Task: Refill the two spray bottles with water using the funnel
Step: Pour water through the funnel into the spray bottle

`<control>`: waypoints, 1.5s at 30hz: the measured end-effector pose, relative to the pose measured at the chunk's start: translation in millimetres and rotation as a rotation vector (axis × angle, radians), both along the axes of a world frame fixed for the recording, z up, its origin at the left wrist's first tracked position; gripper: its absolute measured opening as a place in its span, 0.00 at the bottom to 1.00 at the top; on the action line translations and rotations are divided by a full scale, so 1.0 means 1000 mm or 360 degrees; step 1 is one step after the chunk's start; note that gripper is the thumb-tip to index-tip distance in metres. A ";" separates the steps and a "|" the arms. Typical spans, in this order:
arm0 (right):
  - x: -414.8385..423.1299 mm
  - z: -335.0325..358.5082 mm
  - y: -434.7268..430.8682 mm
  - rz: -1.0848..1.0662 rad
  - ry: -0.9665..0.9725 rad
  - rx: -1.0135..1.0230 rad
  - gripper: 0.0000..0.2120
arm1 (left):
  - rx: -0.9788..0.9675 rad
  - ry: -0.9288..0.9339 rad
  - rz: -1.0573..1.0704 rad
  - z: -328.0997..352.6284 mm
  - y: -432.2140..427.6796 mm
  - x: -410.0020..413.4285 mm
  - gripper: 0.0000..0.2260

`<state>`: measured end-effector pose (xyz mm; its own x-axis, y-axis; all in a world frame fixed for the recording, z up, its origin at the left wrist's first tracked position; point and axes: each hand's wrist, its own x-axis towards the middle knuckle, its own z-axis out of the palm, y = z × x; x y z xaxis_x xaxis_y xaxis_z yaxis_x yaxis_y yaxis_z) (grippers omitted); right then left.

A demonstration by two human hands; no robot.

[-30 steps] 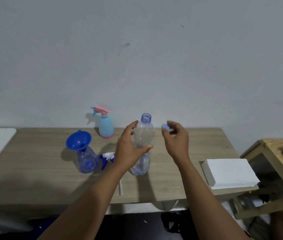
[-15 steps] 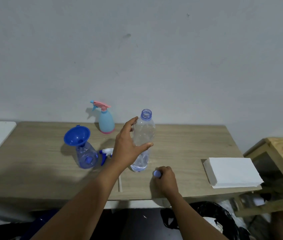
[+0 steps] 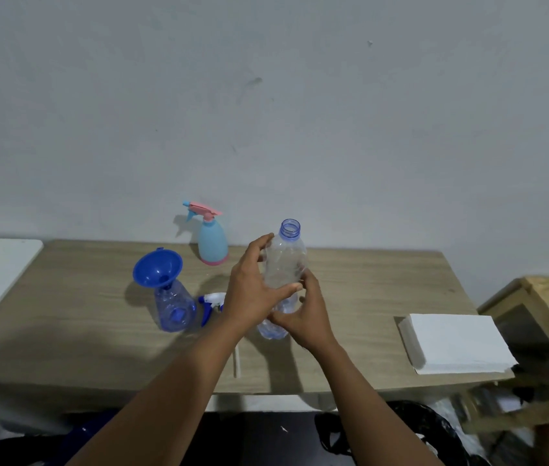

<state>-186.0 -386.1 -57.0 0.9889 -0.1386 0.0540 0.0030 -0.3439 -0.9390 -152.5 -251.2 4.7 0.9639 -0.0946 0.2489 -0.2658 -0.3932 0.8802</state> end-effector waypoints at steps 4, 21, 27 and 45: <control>0.008 0.005 0.010 0.0002 -0.0077 0.0025 0.41 | 0.0005 -0.0001 0.0006 0.000 0.001 0.000 0.44; 0.008 0.008 0.018 0.0023 -0.0305 -0.0114 0.37 | 0.0021 -0.0350 0.0801 -0.021 0.102 -0.046 0.27; 0.011 0.027 0.041 0.0090 -0.0349 -0.0333 0.34 | 0.0193 -0.0026 0.0866 -0.033 0.155 -0.021 0.48; 0.007 0.056 0.077 0.0231 0.0113 -0.1123 0.39 | -0.0159 0.0188 0.0326 -0.041 0.202 0.024 0.40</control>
<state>-178.7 -309.0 -0.9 0.9991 0.0385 0.0171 0.0420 -0.8690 -0.4930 -128.8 -48.9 -35.9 0.9834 0.1250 0.1315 -0.0825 -0.3379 0.9376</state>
